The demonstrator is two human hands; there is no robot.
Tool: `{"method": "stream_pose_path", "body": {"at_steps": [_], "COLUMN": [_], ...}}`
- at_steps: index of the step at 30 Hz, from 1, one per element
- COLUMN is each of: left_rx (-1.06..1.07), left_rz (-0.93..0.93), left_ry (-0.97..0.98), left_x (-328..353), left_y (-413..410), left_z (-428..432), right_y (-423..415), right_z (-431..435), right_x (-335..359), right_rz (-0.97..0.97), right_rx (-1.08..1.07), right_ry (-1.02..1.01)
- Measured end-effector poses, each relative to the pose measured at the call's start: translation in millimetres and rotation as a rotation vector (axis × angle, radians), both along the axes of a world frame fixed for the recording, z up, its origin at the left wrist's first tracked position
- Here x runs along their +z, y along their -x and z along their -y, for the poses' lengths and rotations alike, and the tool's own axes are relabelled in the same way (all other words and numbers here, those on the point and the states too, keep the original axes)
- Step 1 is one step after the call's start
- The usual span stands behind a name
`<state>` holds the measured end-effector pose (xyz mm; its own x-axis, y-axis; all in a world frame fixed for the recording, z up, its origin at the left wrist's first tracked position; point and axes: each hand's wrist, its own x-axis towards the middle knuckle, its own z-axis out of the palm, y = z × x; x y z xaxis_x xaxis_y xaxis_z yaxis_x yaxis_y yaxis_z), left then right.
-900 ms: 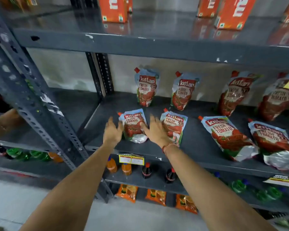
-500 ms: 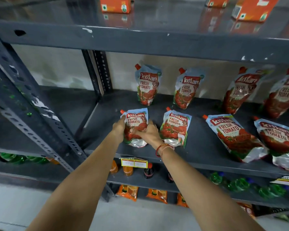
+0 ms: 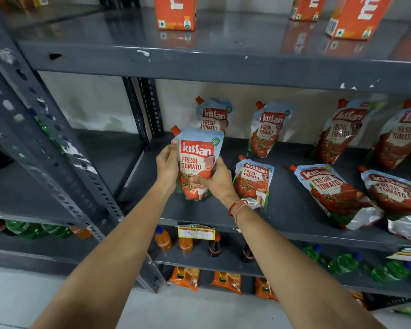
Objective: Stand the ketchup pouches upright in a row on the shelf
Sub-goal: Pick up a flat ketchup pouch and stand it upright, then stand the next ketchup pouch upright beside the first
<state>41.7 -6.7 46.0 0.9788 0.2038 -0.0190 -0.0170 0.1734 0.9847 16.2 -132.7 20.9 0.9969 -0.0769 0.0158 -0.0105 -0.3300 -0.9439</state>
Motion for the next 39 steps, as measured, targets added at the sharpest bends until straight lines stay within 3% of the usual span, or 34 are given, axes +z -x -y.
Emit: {"method": "stream_pose_path", "body": {"at_steps": [11, 14, 16, 19, 21, 23, 25, 27, 30, 33, 37, 39], "left_rx": [0.004, 0.264, 0.403, 0.1, -0.113, -0.171, -0.263, -0.331, -0.322, -0.281, -0.266, -0.272], "left_rz": [0.038, 0.109, 0.194, 0.307, 0.356, 0.37, 0.275, 0.066, -0.293, -0.506, -0.576, -0.498], "left_ry": [0.028, -0.025, -0.234, -0.484, -0.597, -0.678, -0.734, -0.775, -0.703, -0.455, -0.139, -0.064], "left_x": [-21, -26, -36, -50, -47, -49, -48, -45, -50, -52, -46, -47], "left_y": [20, 39, 64, 92, 86, 67, 43, 25, -3, -13, -7, -4], "left_z": [-11, 1, 16, 42, 55, 70, 108, 145, 148, 141, 144, 141], "right_y": [7, 13, 17, 18, 11, 9, 11, 9, 1, 0, 14, 18], "right_z": [1, 14, 32, 63, 77, 98, 130, 159, 147, 133, 132, 136], "right_x": [-21, -16, -9, -7, -13, -18, -25, -38, -42, -34, -21, -18], "right_rz": [0.011, 0.054, 0.138, 0.241, 0.157, 0.033, -0.114, -0.266, -0.413, -0.466, -0.445, -0.394], "right_rx": [0.06, -0.013, -0.105, -0.29, -0.407, -0.453, -0.528, -0.576, -0.518, -0.449, -0.32, -0.279], "right_ry": [0.056, 0.058, 0.027, 0.025, 0.08, 0.158, 0.116, -0.003, -0.257, -0.438, -0.575, -0.555]}}
